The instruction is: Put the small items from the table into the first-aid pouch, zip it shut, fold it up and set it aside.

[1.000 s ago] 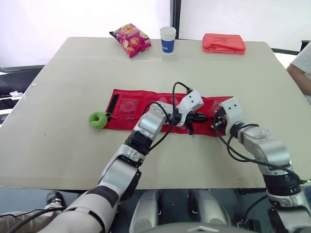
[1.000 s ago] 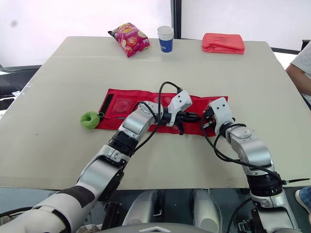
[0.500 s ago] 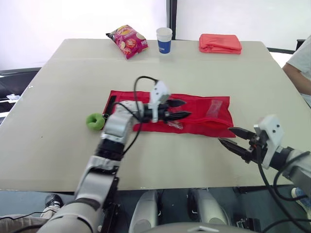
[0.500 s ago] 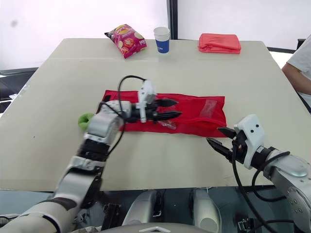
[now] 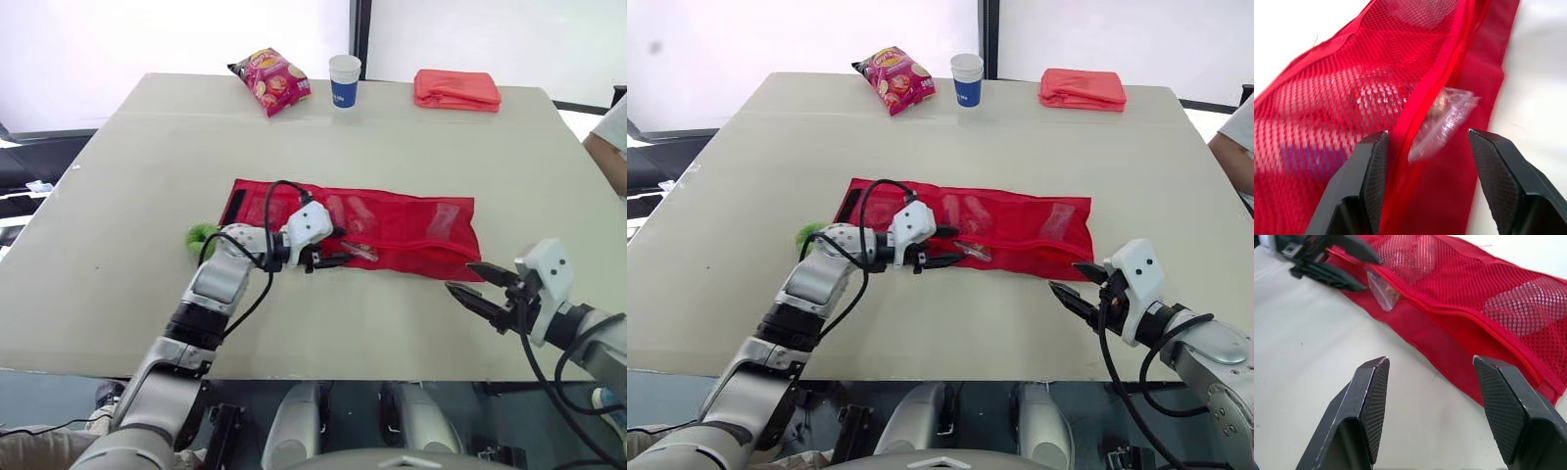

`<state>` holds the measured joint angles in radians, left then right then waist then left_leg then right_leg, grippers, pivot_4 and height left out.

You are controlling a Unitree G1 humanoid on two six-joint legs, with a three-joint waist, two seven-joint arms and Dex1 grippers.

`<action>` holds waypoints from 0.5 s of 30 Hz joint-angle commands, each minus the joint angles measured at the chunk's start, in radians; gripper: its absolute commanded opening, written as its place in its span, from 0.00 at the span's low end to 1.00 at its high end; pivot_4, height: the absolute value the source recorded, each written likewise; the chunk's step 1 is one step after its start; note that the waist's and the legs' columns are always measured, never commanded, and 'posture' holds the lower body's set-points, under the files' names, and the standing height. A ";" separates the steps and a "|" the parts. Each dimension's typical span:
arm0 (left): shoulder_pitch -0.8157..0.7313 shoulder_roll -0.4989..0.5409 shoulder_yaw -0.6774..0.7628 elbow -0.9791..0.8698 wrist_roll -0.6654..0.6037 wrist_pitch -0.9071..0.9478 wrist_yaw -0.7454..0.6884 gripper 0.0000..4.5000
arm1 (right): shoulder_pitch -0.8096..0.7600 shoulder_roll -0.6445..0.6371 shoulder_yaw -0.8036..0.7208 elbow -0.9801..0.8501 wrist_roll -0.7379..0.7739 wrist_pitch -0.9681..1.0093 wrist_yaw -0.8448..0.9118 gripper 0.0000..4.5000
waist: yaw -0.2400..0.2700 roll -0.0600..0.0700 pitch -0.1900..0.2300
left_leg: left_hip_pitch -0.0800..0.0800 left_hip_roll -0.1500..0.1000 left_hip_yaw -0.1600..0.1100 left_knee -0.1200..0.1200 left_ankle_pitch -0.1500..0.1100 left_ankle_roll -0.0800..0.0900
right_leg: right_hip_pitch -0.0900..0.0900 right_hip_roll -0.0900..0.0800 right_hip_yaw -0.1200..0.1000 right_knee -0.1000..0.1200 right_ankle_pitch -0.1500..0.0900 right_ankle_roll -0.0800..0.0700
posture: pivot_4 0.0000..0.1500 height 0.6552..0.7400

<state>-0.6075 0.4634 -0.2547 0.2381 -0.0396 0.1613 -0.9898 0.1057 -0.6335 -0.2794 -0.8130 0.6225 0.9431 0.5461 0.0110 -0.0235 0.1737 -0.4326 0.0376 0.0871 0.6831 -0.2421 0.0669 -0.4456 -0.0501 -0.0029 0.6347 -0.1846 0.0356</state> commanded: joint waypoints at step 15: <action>-0.123 -0.259 0.063 0.189 0.034 -0.020 0.295 0.61 | -0.310 0.120 0.345 0.432 -0.277 0.111 -0.234 0.64 | 0.004 -0.004 -0.003 | 0.000 0.000 0.000 0.002 0.000 0.000 | 0.002 0.000 0.000 0.000 0.002 -0.001 | 1.00 1.00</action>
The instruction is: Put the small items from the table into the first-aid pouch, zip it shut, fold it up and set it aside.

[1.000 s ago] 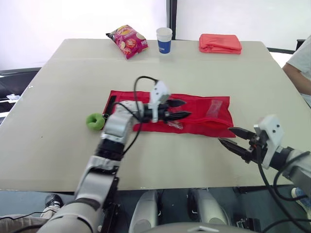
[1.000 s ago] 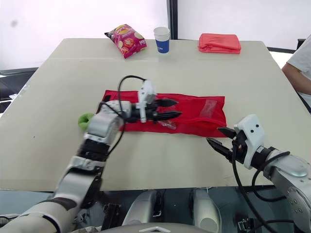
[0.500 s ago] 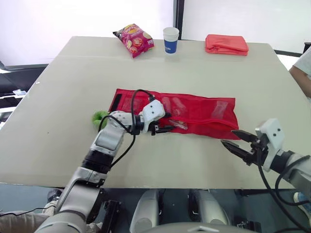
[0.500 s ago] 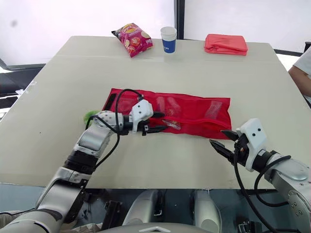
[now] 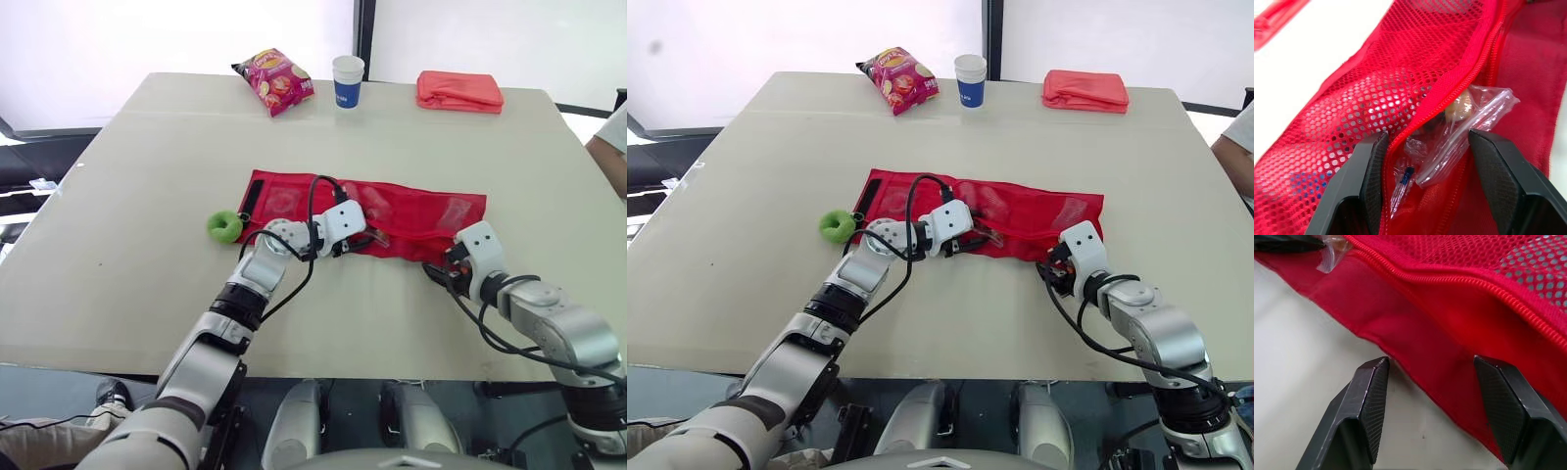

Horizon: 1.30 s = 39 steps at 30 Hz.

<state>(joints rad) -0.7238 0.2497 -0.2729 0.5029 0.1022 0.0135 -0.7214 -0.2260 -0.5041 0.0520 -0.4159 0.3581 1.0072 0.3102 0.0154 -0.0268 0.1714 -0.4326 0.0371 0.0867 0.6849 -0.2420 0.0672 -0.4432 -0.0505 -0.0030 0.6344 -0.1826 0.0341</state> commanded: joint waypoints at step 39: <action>-0.040 0.107 0.040 -0.176 -0.137 0.269 -0.303 0.00 | -0.101 0.150 0.158 -0.029 -0.016 -0.016 -0.081 0.01 | -0.004 -0.001 -0.001 | -0.002 0.000 0.000 -0.001 0.000 0.000 | -0.002 0.001 0.000 0.000 0.001 0.000 | 1.00 1.00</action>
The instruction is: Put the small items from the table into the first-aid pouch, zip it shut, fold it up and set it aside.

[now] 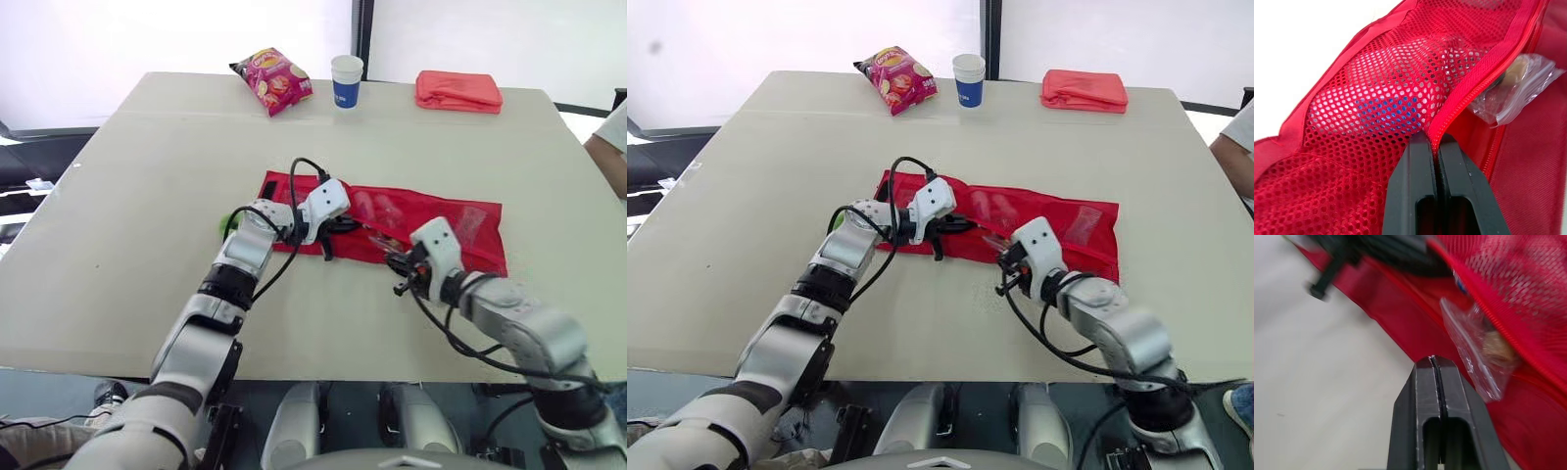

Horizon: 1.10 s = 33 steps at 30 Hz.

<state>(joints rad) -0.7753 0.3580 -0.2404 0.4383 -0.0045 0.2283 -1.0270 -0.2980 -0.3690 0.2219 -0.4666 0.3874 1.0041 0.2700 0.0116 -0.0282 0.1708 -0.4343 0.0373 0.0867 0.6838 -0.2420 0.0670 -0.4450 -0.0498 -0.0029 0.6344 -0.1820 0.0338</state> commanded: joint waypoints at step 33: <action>-0.035 0.142 0.033 0.184 -0.109 -0.457 -0.303 0.00 | 0.153 -0.167 -0.541 -0.205 0.141 0.195 0.144 0.68 | -0.024 0.001 0.000 | 0.001 0.001 0.001 -0.001 0.000 0.000 | -0.002 0.000 0.000 0.002 0.000 -0.001 | 1.00 1.00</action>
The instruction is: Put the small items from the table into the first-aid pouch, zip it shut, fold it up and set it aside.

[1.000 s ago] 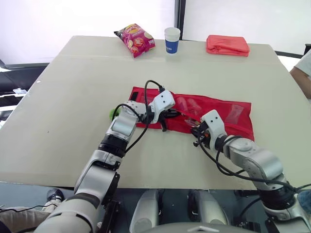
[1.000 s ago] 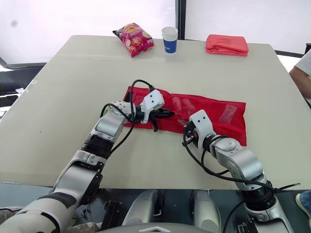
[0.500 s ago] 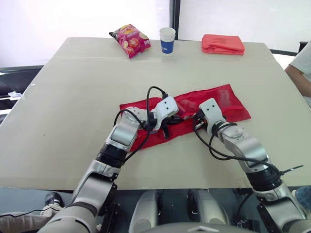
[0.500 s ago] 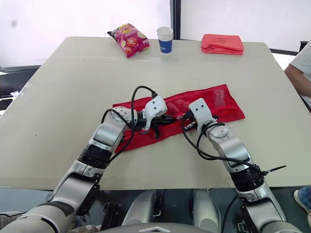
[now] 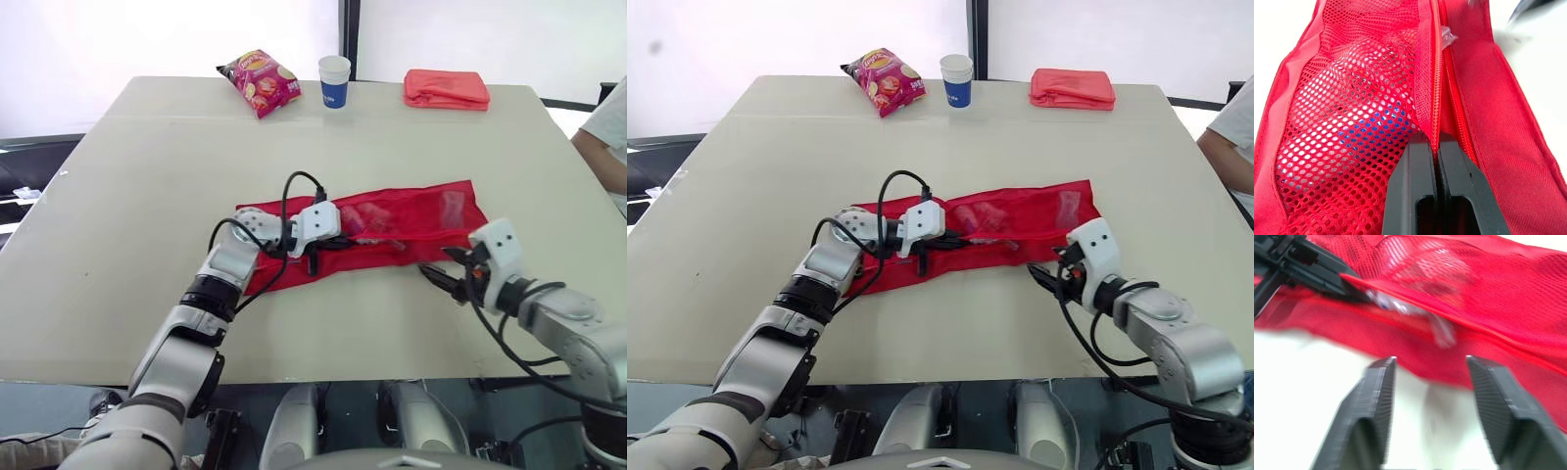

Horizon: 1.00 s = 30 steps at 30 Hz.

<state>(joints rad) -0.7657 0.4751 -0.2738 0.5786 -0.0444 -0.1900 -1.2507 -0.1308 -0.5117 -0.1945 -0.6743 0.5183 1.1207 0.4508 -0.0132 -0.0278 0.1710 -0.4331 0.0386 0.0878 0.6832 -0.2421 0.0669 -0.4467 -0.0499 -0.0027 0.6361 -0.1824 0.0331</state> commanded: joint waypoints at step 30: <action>0.572 0.211 0.455 -1.054 -0.760 0.960 0.239 0.69 | -0.159 -0.109 -0.208 0.324 0.031 0.237 -0.039 0.02 | 0.001 0.001 0.001 | 0.001 -0.001 0.000 -0.001 0.000 0.000 | 0.000 -0.001 0.001 0.000 -0.002 0.003 | 1.00 1.00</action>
<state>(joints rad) -0.1921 0.6874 0.1799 -0.4288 -0.7732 0.7705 -1.0279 -0.2923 -0.5911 -0.3627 -0.3351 0.5641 1.3766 0.4244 -0.0120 -0.0267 0.1716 -0.4326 0.0376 0.0877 0.6826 -0.2420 0.0666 -0.4465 -0.0508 -0.0019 0.6361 -0.1848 0.0364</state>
